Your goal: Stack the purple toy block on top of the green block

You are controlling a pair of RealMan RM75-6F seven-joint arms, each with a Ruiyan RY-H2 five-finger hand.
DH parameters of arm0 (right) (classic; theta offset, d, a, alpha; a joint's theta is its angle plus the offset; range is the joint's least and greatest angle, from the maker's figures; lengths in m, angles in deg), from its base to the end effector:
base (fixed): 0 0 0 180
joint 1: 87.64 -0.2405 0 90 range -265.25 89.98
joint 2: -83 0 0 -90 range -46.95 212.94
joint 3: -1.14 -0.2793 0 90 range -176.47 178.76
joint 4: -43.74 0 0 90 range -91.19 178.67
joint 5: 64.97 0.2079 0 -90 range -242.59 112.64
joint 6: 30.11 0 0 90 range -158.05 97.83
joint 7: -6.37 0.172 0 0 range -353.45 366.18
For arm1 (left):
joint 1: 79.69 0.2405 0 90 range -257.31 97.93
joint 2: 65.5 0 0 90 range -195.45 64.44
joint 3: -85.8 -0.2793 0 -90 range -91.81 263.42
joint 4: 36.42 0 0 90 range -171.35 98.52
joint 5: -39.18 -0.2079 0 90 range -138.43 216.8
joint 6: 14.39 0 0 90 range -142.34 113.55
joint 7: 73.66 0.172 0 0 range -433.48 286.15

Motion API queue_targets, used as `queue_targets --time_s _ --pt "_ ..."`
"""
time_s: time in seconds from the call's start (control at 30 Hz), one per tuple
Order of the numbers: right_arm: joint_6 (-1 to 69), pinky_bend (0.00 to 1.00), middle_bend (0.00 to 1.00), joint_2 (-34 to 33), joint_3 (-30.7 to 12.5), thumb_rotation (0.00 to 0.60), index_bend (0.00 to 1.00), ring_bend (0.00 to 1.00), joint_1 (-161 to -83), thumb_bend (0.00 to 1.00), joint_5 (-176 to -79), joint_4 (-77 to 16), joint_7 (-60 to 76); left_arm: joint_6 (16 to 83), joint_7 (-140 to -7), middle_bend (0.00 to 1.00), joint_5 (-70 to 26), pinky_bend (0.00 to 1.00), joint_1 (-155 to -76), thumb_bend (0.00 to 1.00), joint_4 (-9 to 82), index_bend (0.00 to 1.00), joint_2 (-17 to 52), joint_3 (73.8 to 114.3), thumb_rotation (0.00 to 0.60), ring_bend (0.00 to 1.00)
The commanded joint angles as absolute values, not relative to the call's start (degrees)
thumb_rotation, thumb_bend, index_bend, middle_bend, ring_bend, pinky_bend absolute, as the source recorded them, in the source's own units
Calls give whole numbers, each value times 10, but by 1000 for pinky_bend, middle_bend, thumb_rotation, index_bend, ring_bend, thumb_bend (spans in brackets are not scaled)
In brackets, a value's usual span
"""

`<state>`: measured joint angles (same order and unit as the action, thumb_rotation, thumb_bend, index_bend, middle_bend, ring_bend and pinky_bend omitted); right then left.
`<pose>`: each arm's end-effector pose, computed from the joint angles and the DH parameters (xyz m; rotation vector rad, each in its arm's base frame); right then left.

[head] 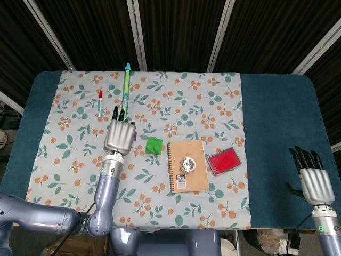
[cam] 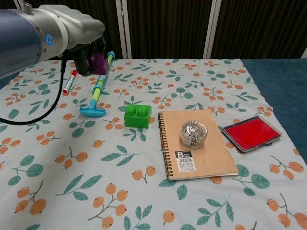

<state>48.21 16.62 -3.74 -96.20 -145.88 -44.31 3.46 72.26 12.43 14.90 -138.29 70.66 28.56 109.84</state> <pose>-0.3467 -0.2406 0.1587 1.4078 -0.9011 0.8033 -0.0387 0.3860 0.0117 -1.6962 -0.5418 -0.4393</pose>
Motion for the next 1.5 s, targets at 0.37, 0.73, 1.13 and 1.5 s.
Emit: queue_targets --time_s 0.37,0.73,1.13,1.5 --pt "472 0 64 167 -40 600 25 95 -965 223 -1452 -432 50 712 109 527 172 0 -1435 437 605 555 375 1073 600 97" --pt "464 0 64 163 -43 600 25 95 -968 223 -1442 -425 48 675 93 526 168 0 -1470 437 505 555 442 1066 600 97" --pt "461 0 63 164 -44 600 25 95 -968 223 -1439 -423 55 658 91 521 159 0 -1493 437 439 555 490 1063 600 97" --pt "461 0 64 166 -44 600 25 94 -968 223 -1438 -423 56 660 92 521 153 0 -1490 437 424 555 499 1061 600 98"
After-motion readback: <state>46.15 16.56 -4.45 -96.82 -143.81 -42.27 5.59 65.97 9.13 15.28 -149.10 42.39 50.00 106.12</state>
